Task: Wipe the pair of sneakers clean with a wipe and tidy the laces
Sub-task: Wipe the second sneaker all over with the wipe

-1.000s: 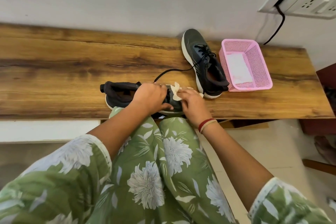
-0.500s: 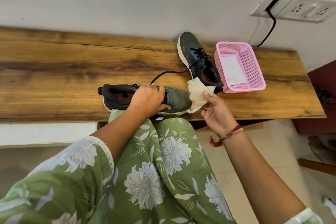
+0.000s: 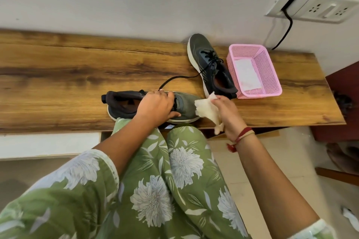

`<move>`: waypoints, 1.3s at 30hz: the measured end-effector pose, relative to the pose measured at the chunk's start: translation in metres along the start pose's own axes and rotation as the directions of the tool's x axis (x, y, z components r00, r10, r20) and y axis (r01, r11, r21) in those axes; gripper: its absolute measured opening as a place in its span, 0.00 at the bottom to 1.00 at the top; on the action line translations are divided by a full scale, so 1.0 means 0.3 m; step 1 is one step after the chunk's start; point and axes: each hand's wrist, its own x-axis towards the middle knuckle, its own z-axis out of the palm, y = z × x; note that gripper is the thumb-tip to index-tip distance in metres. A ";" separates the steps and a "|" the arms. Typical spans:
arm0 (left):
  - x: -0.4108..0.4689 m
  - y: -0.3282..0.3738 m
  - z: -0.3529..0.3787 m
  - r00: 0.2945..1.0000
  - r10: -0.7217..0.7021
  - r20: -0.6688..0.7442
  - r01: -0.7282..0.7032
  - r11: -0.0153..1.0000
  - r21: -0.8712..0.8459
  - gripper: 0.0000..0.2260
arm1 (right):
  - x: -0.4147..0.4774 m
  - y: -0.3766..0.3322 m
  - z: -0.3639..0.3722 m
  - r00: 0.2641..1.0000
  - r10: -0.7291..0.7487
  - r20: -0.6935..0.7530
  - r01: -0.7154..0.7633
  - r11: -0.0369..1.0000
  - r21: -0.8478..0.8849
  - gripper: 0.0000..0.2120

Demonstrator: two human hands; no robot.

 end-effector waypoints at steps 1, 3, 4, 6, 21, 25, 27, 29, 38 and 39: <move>0.000 0.000 0.001 1.000 0.000 0.000 0.000 1.000 -0.002 0.31 | 0.005 -0.004 -0.002 0.986 -0.161 -0.045 0.146 0.962 -0.231 0.12; 0.000 0.002 0.001 1.000 0.000 -0.001 0.000 1.000 -0.010 0.30 | 0.003 -0.014 -0.005 0.887 -0.460 -0.038 0.369 0.757 -0.539 0.13; 0.000 0.001 0.000 1.000 0.000 -0.002 0.000 1.000 -0.012 0.30 | -0.002 -0.024 -0.006 0.813 -0.581 -0.030 0.435 0.641 -0.632 0.13; 0.000 0.001 -0.001 1.000 0.000 -0.003 0.000 1.000 -0.018 0.30 | -0.010 -0.039 -0.001 0.635 -0.772 0.032 0.485 0.366 -0.794 0.11; 0.001 0.003 0.010 1.000 -0.001 0.007 0.001 1.000 -0.014 0.31 | 0.062 0.047 0.093 0.897 -0.430 -0.100 0.228 0.646 -0.728 0.24; 0.001 0.002 0.008 1.000 -0.005 0.001 0.005 1.000 -0.015 0.31 | 0.091 0.083 0.138 0.941 -0.285 -0.182 0.122 0.787 -0.604 0.22; 0.000 0.002 0.009 1.000 -0.008 0.005 0.008 1.000 -0.019 0.31 | 0.089 0.096 0.134 0.919 -0.272 -0.286 0.156 0.916 -0.370 0.12; 0.001 0.000 0.008 1.000 -0.008 0.002 0.008 1.000 -0.027 0.31 | 0.073 0.098 0.114 0.895 -0.257 -0.363 0.215 0.965 -0.154 0.09; -0.001 0.001 0.002 1.000 -0.014 -0.001 0.014 0.999 -0.039 0.30 | 0.066 0.029 0.062 0.692 -0.722 0.007 0.476 0.449 -0.756 0.10; 0.000 0.002 0.002 1.000 -0.018 0.001 0.018 0.999 -0.036 0.30 | 0.075 0.043 0.083 0.713 -0.694 0.097 0.474 0.375 -0.796 0.11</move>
